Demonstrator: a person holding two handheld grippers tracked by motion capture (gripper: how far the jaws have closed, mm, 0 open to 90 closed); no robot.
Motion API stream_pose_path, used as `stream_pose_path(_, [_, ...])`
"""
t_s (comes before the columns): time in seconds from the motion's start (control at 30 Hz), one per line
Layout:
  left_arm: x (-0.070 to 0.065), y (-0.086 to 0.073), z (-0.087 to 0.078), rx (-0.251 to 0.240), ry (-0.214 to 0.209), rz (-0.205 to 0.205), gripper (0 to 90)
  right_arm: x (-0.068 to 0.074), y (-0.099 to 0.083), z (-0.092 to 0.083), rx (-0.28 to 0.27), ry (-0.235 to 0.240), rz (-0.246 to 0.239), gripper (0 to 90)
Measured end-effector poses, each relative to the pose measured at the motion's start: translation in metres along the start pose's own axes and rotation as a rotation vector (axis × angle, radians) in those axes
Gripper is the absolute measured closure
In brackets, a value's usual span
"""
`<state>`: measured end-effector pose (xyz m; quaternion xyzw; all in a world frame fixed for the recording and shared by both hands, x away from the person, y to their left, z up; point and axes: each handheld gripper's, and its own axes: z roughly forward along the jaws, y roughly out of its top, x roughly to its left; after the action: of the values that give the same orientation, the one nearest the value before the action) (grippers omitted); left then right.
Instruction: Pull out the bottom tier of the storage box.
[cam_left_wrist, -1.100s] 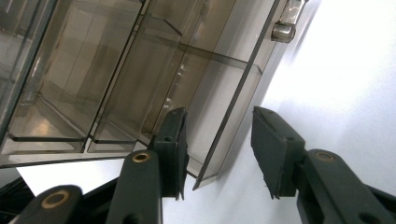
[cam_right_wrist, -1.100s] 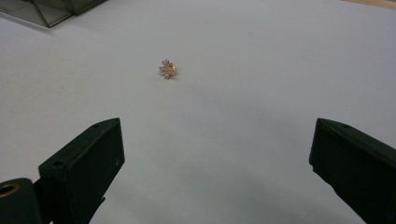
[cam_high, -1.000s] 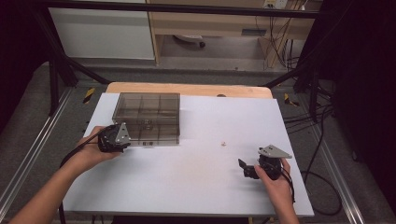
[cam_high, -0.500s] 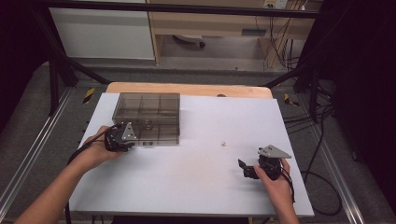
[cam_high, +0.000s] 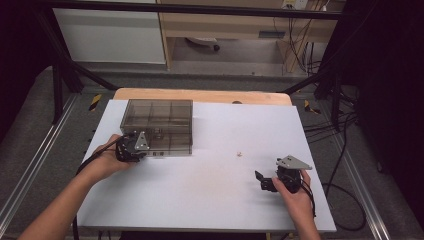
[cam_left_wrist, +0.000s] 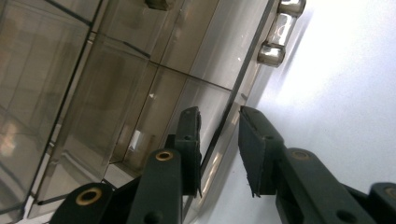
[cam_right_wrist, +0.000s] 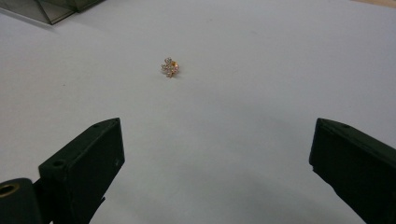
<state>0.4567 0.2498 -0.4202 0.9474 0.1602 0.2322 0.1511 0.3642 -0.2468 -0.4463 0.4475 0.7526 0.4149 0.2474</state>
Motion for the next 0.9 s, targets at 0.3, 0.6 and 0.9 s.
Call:
stream_pose_path(0.3, [-0.0013, 0.0007, 0.0019, 0.009, 0.0, 0.014, 69.7, 0.0002, 0.0001, 0.0003, -0.002, 0.003, 0.001, 3.8])
stream_pose_path(0.6, [-0.0012, 0.0008, 0.0025, 0.018, -0.003, 0.021, 70.2, 0.0002, 0.0, 0.0003, -0.001, 0.002, 0.0, 3.8])
stream_pose_path(0.9, [-0.0011, 0.0008, 0.0024, 0.022, -0.005, 0.033, 71.3, 0.0002, 0.0001, 0.0003, -0.001, 0.003, 0.0, 3.8])
